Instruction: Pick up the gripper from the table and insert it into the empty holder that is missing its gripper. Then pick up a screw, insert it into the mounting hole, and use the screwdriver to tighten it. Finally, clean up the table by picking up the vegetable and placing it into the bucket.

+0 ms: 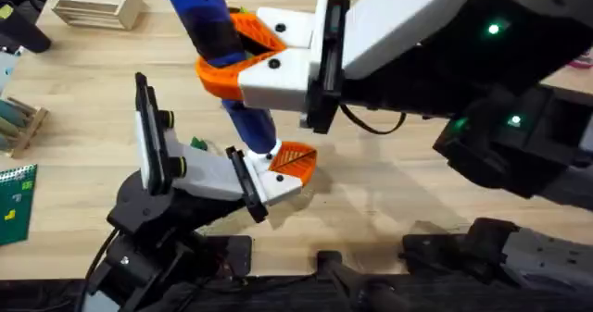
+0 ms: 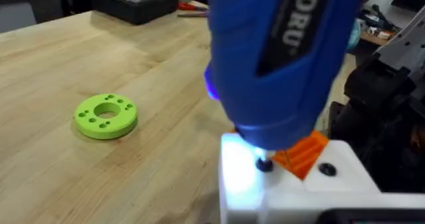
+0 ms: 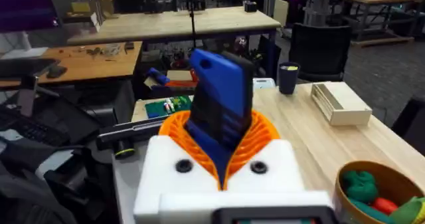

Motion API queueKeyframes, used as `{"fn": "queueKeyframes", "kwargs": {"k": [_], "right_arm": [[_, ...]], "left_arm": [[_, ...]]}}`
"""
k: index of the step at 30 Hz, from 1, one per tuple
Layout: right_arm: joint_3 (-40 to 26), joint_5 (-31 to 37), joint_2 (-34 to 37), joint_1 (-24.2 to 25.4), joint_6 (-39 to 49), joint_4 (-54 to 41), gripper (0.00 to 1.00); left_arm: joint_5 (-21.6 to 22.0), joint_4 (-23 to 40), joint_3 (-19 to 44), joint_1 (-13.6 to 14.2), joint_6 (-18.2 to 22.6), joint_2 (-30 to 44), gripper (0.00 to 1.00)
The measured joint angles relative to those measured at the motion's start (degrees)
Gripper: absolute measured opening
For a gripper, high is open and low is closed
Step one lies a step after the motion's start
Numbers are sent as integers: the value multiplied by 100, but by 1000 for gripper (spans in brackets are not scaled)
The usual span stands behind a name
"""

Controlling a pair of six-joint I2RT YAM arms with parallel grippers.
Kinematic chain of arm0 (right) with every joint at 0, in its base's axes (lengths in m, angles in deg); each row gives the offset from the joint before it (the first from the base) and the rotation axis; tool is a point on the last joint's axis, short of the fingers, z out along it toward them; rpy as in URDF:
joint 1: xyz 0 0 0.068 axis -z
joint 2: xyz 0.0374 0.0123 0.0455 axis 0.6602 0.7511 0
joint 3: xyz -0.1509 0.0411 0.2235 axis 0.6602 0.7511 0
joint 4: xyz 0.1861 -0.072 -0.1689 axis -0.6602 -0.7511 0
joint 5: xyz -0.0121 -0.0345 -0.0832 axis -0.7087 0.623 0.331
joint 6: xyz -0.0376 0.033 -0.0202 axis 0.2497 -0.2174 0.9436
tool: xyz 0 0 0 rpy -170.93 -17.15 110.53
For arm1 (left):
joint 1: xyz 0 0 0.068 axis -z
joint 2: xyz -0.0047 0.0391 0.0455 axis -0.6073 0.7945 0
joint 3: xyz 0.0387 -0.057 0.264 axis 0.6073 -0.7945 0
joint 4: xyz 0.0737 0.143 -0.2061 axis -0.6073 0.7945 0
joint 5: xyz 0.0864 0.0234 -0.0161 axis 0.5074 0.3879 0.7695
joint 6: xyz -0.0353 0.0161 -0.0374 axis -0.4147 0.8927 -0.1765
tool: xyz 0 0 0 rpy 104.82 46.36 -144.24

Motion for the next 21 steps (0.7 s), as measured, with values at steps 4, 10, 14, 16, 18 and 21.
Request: {"fn": "queueKeyframes", "kwargs": {"k": [4,10,14,16,18,21], "right_arm": [[0,0,0,0,0,-12,31],[0,0,0,0,0,-25,31],[0,0,0,0,0,-27,31],[0,0,0,0,0,-35,31],[0,0,0,0,0,-38,31],[2,-4,0,0,0,64,31]], "left_arm": [[0,3,0,0,-4,0,5],[0,3,0,0,-2,0,5],[0,3,0,0,-1,0,5],[-2,3,0,0,0,0,5],[0,3,0,0,0,0,5],[2,-1,0,0,2,-2,5]]}}
